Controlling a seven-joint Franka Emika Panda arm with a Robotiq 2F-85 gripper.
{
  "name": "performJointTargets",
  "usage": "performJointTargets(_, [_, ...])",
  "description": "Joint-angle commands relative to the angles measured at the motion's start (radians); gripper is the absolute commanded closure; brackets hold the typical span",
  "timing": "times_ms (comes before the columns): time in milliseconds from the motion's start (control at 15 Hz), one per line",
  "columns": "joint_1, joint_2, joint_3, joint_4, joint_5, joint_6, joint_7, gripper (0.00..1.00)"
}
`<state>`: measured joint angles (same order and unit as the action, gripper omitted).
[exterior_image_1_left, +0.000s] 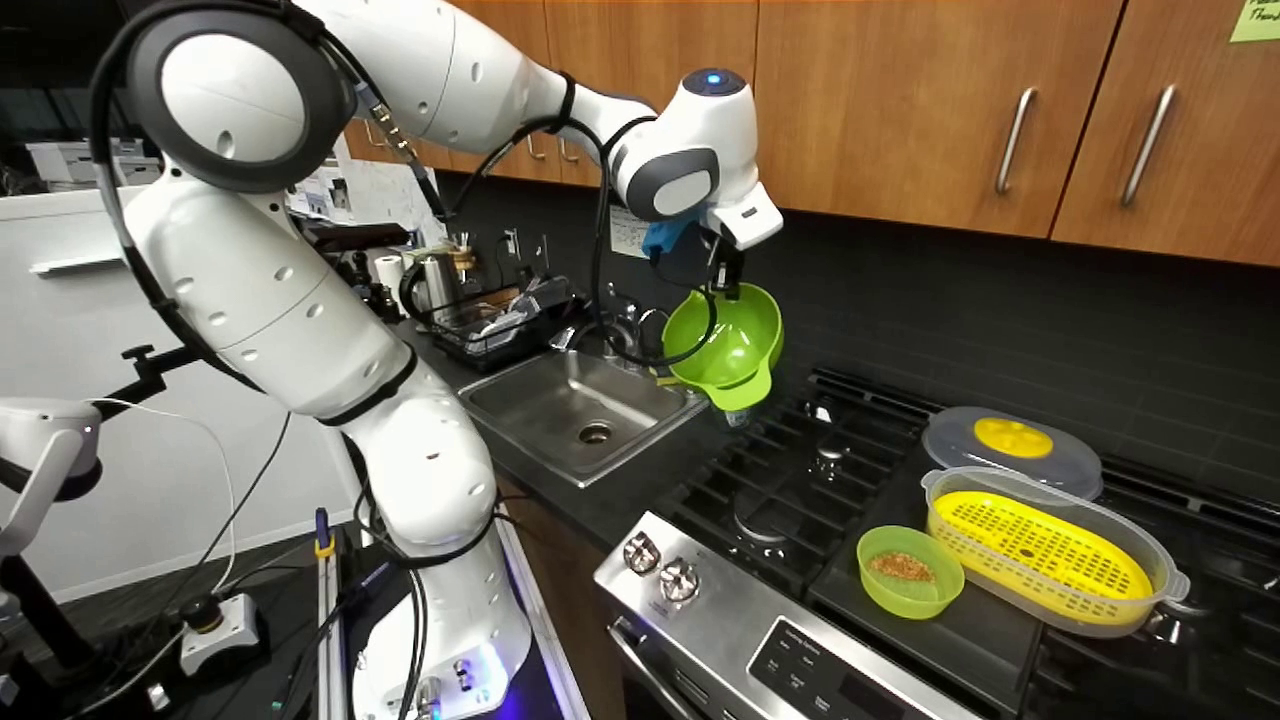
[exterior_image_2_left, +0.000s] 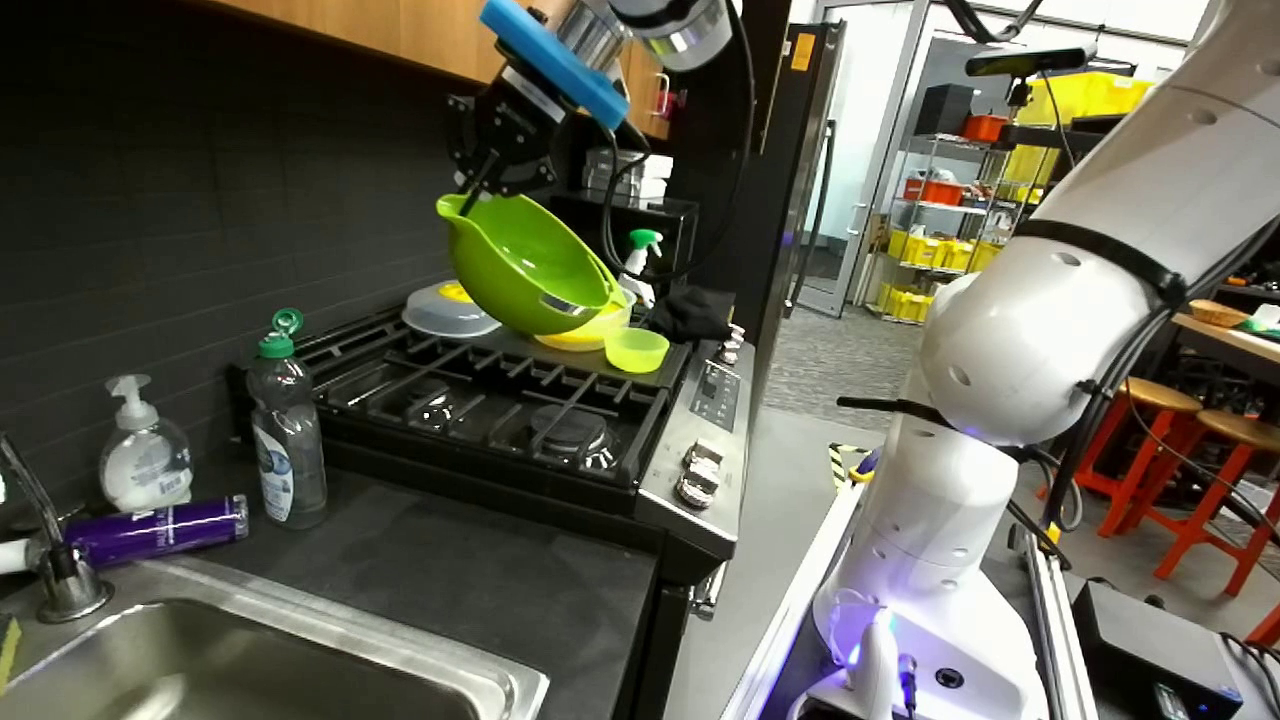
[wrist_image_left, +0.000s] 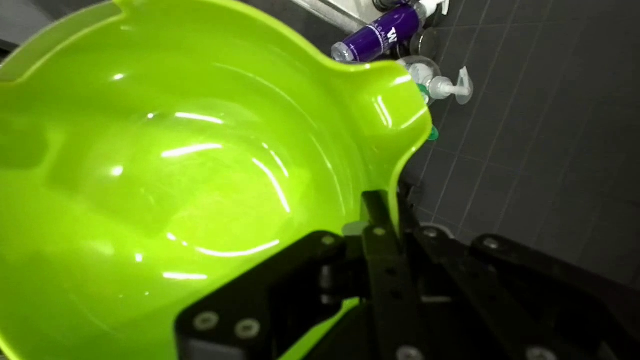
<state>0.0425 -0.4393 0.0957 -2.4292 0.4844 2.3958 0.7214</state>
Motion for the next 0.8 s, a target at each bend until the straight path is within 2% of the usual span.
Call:
performJointTargets(0, [0.012, 0.01, -0.017, 0.03, 0.056, 0.003, -0.009, 0.99])
performJointTargets(400, [-0.008, -0.002, -0.016, 0.022, 0.016, -0.036, -0.012, 0.99])
performJointTargets(733, [-0.032, -0.001, 0.003, 0.026, -0.106, -0.131, -0.001, 0.99])
